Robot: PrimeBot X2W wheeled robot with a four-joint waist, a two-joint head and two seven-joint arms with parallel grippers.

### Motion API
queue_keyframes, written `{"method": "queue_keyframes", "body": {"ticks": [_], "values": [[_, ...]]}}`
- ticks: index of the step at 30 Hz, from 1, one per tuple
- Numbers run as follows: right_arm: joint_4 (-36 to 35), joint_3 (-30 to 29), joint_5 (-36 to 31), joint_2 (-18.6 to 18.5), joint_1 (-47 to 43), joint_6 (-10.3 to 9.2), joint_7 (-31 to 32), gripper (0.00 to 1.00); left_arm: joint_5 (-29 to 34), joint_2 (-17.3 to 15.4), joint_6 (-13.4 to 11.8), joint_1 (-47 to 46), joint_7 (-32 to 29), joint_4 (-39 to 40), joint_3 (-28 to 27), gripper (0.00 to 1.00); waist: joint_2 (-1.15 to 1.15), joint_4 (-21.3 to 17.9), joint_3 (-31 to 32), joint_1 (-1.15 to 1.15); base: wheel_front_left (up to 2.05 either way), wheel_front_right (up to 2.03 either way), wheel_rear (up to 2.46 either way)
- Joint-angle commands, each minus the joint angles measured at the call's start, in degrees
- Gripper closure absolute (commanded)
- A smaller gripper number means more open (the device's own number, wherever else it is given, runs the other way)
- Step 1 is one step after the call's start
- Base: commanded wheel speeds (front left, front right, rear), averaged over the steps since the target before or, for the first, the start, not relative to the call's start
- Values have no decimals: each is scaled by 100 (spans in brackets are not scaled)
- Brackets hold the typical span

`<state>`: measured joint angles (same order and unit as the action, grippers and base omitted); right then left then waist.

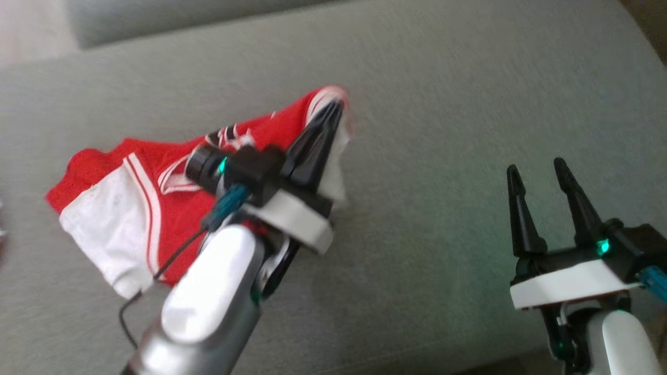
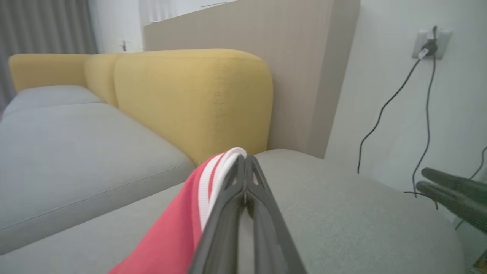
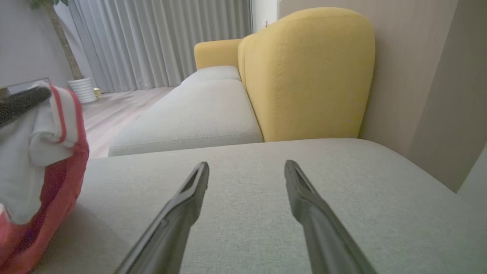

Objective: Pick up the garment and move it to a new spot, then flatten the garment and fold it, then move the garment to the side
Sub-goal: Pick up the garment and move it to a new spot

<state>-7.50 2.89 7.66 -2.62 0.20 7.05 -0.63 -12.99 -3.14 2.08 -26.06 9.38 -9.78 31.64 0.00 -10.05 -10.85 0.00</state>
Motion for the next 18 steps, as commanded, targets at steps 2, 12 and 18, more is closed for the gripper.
{"method": "queue_keyframes", "body": {"ticks": [2,12,18], "values": [[-169,93,64,-27,292,44,-101,0,-129,22,-13,-608,122,143,29,100,0,-563,-636,0,0,0,0],[98,210,306,-26,574,44,-414,0,-248,25,-172,-1495,46,-1005,1163,100,0,-852,-1179,0,0,0,0],[312,260,366,-26,671,44,-544,0,-205,25,-114,-1604,62,-1777,1414,93,0,-712,-1215,0,0,0,0]]}}
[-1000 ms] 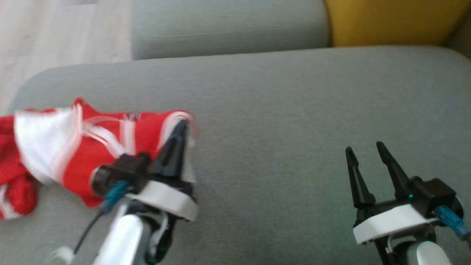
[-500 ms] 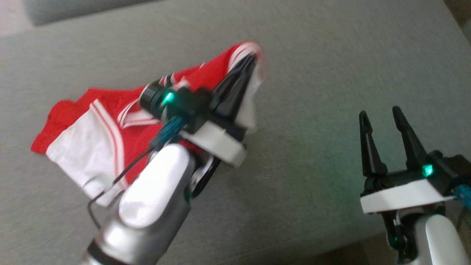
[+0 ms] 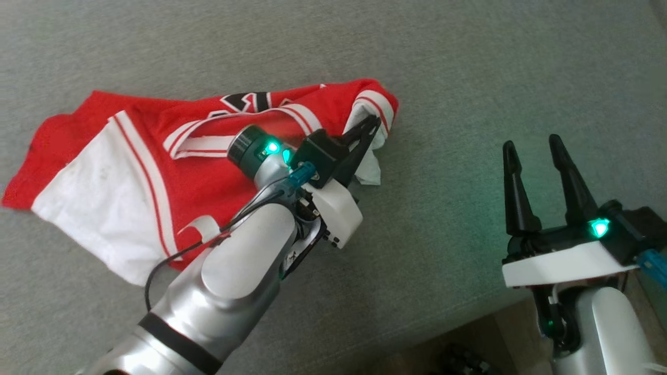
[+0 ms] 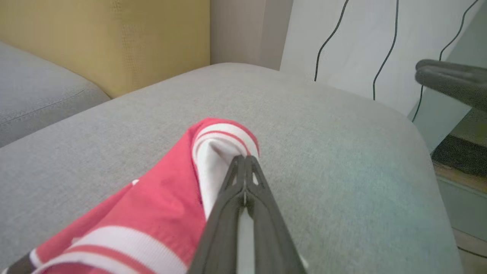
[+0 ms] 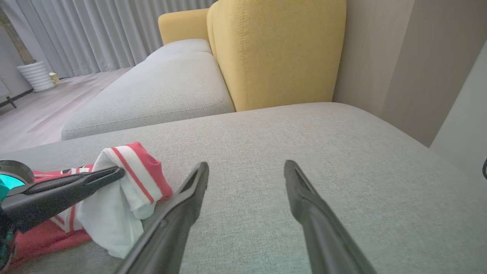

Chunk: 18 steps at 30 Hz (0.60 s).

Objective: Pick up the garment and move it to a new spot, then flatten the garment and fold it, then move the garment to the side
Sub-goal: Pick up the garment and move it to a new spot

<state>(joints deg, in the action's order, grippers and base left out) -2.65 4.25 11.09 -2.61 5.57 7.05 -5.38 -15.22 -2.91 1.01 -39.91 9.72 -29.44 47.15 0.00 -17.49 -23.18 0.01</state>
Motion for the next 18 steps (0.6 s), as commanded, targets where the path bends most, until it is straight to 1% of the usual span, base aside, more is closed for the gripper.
{"method": "queue_keyframes", "body": {"ticks": [1,2,3,6,9,11,18], "values": [[-137,129,20,-27,152,44,-82,0,30,2,-9,-217,72,126,-109,73,0,68,46,-1,0,0,0],[-107,129,14,-27,167,44,-92,0,23,2,-1,-197,125,89,-86,31,0,109,81,-1,0,0,0],[-79,134,9,-27,180,44,-98,0,4,2,5,-163,189,71,-83,0,0,145,125,-1,0,0,0],[-18,149,-14,-27,187,44,-94,0,-98,-36,47,5,374,134,-137,0,0,293,277,-1,0,0,0],[21,156,-59,-27,159,44,-57,0,-281,-120,-7,281,487,402,-375,0,0,464,440,-1,0,0,0],[7,132,-92,-27,133,44,-33,0,-308,-222,-133,456,514,642,-557,0,0,603,522,-1,0,0,0],[-55,76,-250,-27,25,44,93,0,-301,-526,-815,1279,526,1801,-1655,0,0,1119,849,-1,0,0,0]]}}
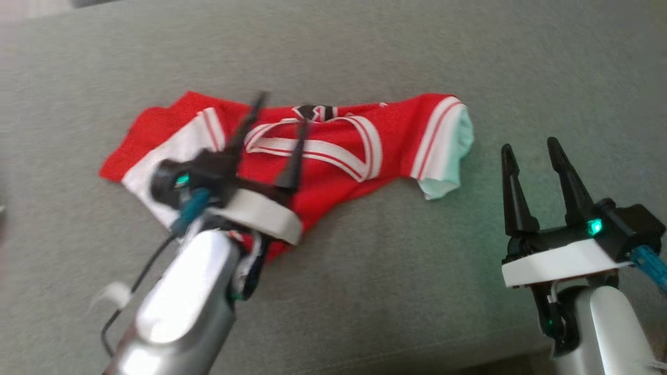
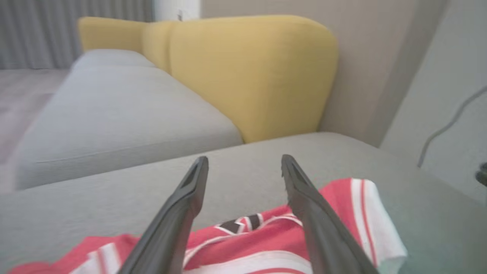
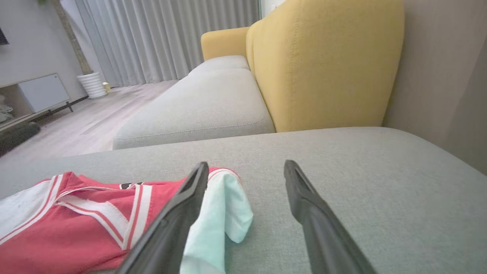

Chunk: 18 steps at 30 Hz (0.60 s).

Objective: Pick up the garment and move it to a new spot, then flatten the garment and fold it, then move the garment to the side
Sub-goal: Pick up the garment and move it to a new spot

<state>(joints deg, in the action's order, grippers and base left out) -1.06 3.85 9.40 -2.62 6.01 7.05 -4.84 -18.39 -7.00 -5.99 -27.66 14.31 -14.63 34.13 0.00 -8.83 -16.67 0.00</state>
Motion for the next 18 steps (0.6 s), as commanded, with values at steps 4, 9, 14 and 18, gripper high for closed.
{"method": "queue_keyframes", "body": {"ticks": [4,9,14,18], "values": [[-238,111,-158,-26,-68,44,113,0,90,-227,-377,448,67,646,-844,0,0,465,323,0,0,0,0],[-283,82,-238,-26,-147,44,215,0,216,-401,-646,1048,68,899,-1514,0,0,779,526,0,0,0,0],[-280,84,-302,-26,-254,44,300,0,236,-559,-641,1585,68,919,-1902,0,0,914,764,0,0,0,0],[-262,118,-340,-48,-390,44,368,0,206,-605,-518,1932,68,920,-1983,0,0,918,968,0,0,0,0]]}}
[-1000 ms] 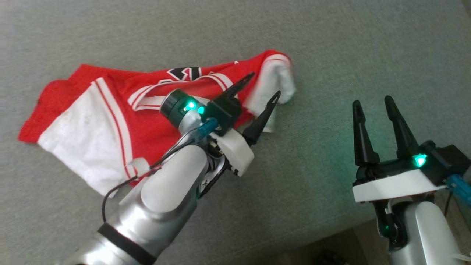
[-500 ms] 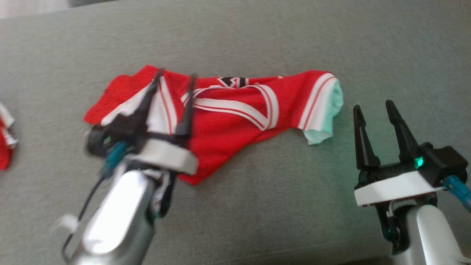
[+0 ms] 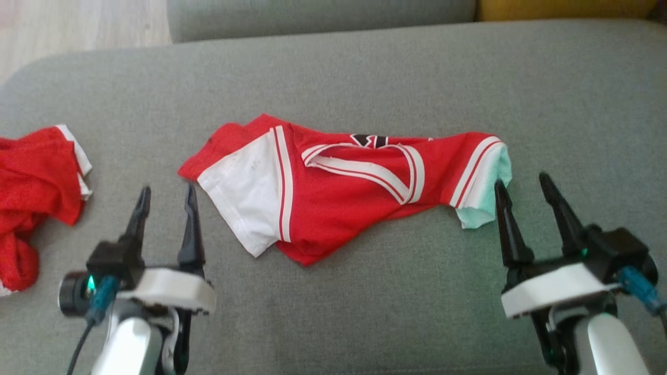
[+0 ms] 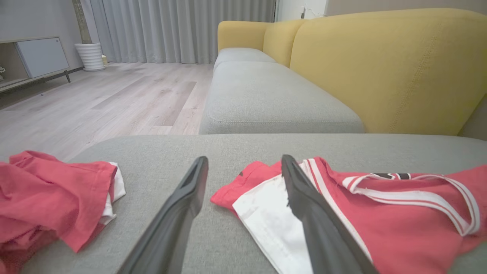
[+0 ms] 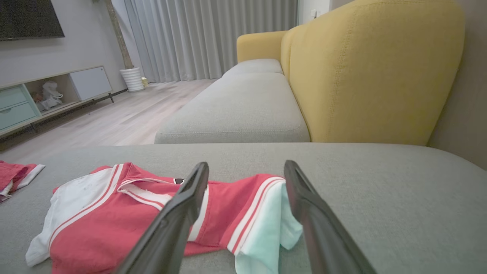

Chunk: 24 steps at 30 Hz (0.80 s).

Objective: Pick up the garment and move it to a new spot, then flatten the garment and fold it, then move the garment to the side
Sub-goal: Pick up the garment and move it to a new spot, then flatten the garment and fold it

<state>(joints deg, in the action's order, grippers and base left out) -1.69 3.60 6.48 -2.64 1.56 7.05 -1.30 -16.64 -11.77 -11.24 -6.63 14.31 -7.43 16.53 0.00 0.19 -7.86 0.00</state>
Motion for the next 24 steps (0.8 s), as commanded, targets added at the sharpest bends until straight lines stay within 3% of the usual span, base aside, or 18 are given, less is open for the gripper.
{"method": "queue_keyframes", "body": {"ticks": [1,12,24], "values": [[-202,142,-48,-58,3,44,30,0,32,-131,31,-92,68,197,-223,0,0,14,136,0,0,0,0],[-282,2,-34,-47,-518,44,221,0,4,-127,18,620,57,104,-186,0,0,-82,673,0,0,0,0],[-365,24,-41,-31,-658,44,304,0,-27,-179,-63,864,-26,200,-121,0,0,-112,802,0,0,0,0]]}}
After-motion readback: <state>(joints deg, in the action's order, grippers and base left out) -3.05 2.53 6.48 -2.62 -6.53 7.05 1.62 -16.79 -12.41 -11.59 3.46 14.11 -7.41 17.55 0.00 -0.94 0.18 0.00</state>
